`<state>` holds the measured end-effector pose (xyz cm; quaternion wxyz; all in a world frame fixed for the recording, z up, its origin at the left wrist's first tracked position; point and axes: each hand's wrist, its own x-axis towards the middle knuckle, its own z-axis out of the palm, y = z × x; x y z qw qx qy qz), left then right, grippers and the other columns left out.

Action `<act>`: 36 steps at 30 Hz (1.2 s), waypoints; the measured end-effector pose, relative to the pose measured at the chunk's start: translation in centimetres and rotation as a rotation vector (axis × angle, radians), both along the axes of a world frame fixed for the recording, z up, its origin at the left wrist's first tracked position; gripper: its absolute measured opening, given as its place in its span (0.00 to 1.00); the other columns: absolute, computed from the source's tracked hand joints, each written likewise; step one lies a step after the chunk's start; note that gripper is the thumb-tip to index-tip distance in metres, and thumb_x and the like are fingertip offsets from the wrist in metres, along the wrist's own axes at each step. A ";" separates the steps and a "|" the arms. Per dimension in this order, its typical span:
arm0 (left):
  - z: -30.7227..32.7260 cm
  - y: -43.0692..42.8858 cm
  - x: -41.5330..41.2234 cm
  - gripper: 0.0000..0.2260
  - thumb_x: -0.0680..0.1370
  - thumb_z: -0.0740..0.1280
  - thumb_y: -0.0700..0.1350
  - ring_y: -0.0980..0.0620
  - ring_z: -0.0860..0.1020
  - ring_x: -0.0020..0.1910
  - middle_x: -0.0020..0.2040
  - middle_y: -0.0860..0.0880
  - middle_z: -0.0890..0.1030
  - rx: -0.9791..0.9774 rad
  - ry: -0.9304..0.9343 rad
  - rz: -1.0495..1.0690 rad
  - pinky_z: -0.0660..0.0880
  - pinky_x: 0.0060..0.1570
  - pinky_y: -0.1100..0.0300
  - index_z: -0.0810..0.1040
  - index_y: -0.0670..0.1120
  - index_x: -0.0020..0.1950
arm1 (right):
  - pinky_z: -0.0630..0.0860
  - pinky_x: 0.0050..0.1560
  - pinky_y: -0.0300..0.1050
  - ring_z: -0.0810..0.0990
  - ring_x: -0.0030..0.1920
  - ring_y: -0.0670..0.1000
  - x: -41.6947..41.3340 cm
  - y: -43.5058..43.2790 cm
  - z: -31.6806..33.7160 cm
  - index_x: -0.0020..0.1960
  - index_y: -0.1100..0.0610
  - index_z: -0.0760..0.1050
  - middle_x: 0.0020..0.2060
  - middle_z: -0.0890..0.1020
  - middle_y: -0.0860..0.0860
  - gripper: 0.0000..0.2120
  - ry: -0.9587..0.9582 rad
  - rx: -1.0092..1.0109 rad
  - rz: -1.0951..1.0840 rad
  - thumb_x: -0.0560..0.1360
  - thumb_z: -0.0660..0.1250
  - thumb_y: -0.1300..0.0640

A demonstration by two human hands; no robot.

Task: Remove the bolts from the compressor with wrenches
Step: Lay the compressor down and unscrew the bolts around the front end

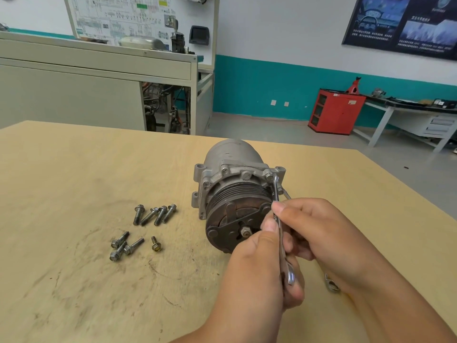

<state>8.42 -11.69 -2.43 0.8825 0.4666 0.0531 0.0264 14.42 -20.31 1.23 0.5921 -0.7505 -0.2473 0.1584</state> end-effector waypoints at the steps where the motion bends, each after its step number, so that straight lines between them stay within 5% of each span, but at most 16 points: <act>1: -0.1 -0.1 0.0 0.24 0.79 0.55 0.55 0.55 0.60 0.13 0.15 0.49 0.65 0.017 0.001 -0.001 0.58 0.22 0.69 0.71 0.47 0.26 | 0.61 0.22 0.32 0.66 0.22 0.44 -0.1 -0.1 -0.1 0.33 0.56 0.78 0.21 0.74 0.48 0.15 0.026 0.009 0.001 0.71 0.62 0.47; 7: -0.3 -1.0 -0.1 0.24 0.67 0.55 0.66 0.56 0.62 0.15 0.14 0.50 0.64 0.122 -0.074 0.015 0.63 0.22 0.66 0.77 0.51 0.25 | 0.56 0.19 0.32 0.63 0.18 0.42 -0.2 0.0 -0.1 0.24 0.54 0.74 0.18 0.66 0.49 0.17 0.158 0.077 -0.015 0.68 0.63 0.48; 11: -0.1 -1.3 -0.2 0.22 0.66 0.56 0.66 0.57 0.62 0.15 0.14 0.51 0.65 0.195 -0.103 0.001 0.62 0.21 0.67 0.76 0.52 0.23 | 0.56 0.21 0.34 0.64 0.19 0.43 0.0 -0.1 0.0 0.36 0.63 0.71 0.19 0.65 0.49 0.15 0.116 -0.005 -0.041 0.76 0.61 0.54; 14: 0.3 -1.4 -0.4 0.21 0.66 0.58 0.64 0.57 0.61 0.15 0.15 0.51 0.66 0.253 -0.114 -0.001 0.61 0.21 0.66 0.74 0.52 0.21 | 0.55 0.22 0.35 0.62 0.20 0.44 0.1 -0.3 0.2 0.33 0.60 0.69 0.21 0.62 0.48 0.16 0.116 -0.032 -0.042 0.77 0.59 0.54; 21: 0.5 -2.0 -0.3 0.28 0.81 0.53 0.52 0.55 0.61 0.16 0.15 0.49 0.66 0.324 -0.050 0.021 0.61 0.20 0.68 0.71 0.51 0.21 | 0.56 0.19 0.32 0.60 0.19 0.42 0.2 -0.4 0.5 0.25 0.53 0.70 0.19 0.62 0.44 0.21 0.208 -0.002 -0.001 0.78 0.59 0.52; 28: 0.9 -1.5 -0.4 0.23 0.82 0.51 0.50 0.54 0.62 0.16 0.16 0.48 0.66 0.417 -0.014 -0.002 0.60 0.19 0.67 0.63 0.47 0.27 | 0.58 0.18 0.31 0.62 0.17 0.42 -0.4 -0.1 0.3 0.28 0.57 0.68 0.17 0.65 0.46 0.20 0.205 0.019 -0.065 0.78 0.59 0.54; 36: 0.7 -1.2 0.1 0.30 0.82 0.51 0.51 0.54 0.63 0.16 0.15 0.50 0.66 0.409 0.003 -0.047 0.60 0.20 0.67 0.71 0.52 0.20 | 0.57 0.18 0.31 0.60 0.17 0.42 -0.7 0.1 0.0 0.28 0.57 0.68 0.17 0.63 0.47 0.20 0.234 0.060 -0.130 0.78 0.59 0.54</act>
